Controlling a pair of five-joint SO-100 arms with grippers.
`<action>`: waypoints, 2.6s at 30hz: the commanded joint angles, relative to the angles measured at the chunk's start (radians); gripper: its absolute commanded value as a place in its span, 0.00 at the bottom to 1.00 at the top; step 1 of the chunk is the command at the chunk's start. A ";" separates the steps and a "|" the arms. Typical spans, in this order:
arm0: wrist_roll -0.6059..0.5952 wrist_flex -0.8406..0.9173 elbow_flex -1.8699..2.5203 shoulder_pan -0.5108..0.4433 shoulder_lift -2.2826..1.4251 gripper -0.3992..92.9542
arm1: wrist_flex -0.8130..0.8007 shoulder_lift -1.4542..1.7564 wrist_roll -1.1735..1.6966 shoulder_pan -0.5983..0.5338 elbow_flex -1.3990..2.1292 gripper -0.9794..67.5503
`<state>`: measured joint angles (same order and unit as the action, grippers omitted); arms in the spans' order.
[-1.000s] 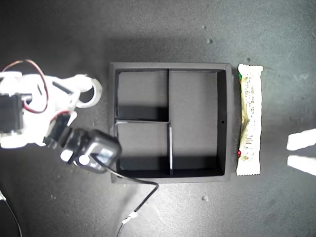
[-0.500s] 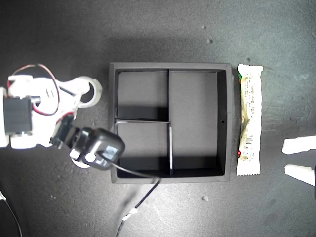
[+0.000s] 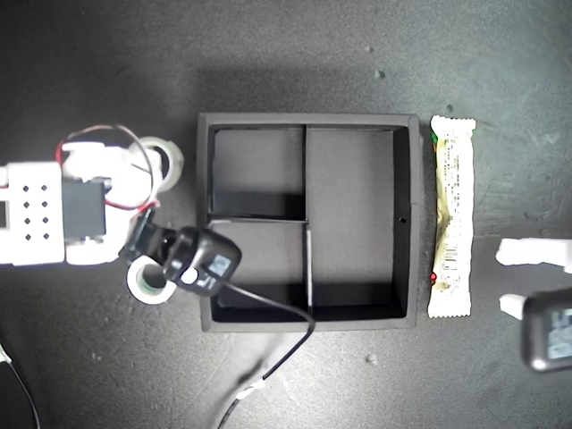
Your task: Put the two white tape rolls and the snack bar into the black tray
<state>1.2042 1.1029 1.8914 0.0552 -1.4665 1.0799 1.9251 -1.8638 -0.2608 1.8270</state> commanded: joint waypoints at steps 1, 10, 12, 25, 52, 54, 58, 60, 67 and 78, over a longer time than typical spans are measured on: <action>0.003 -0.006 -0.003 0.044 0.021 0.08 | 0.046 -0.103 1.085 0.000 -0.086 0.28; -0.021 0.028 0.150 0.097 -0.356 0.01 | 0.262 -0.158 0.552 0.129 -0.130 0.31; -0.026 0.038 0.186 0.100 -0.453 0.01 | 0.253 -0.155 0.302 0.126 -0.117 0.23; -0.055 0.140 0.242 0.103 -0.758 0.01 | 0.719 -0.275 -0.221 0.166 -0.201 0.19; -0.190 0.252 -0.109 0.034 -0.512 0.01 | 0.192 -0.350 1.292 0.026 -0.321 0.29; -0.199 0.253 -0.155 0.026 -0.463 0.02 | 0.163 -0.377 1.324 0.052 -0.281 0.32; -0.215 0.255 -0.255 0.015 -0.360 0.02 | 0.075 -0.403 1.361 0.124 -0.179 0.33; -0.222 0.261 -0.305 0.015 -0.310 0.02 | 0.046 -0.403 1.376 0.167 -0.118 0.32; -0.241 0.364 -0.571 -0.009 -0.112 0.02 | -0.147 -0.403 1.413 0.230 0.040 0.30; -0.252 0.627 -1.080 -0.031 0.258 0.02 | -0.212 -0.397 1.367 0.150 0.091 0.01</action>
<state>0.9618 1.6490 0.9971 0.0337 -1.2747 0.7946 1.5171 -0.4893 -0.0782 1.9574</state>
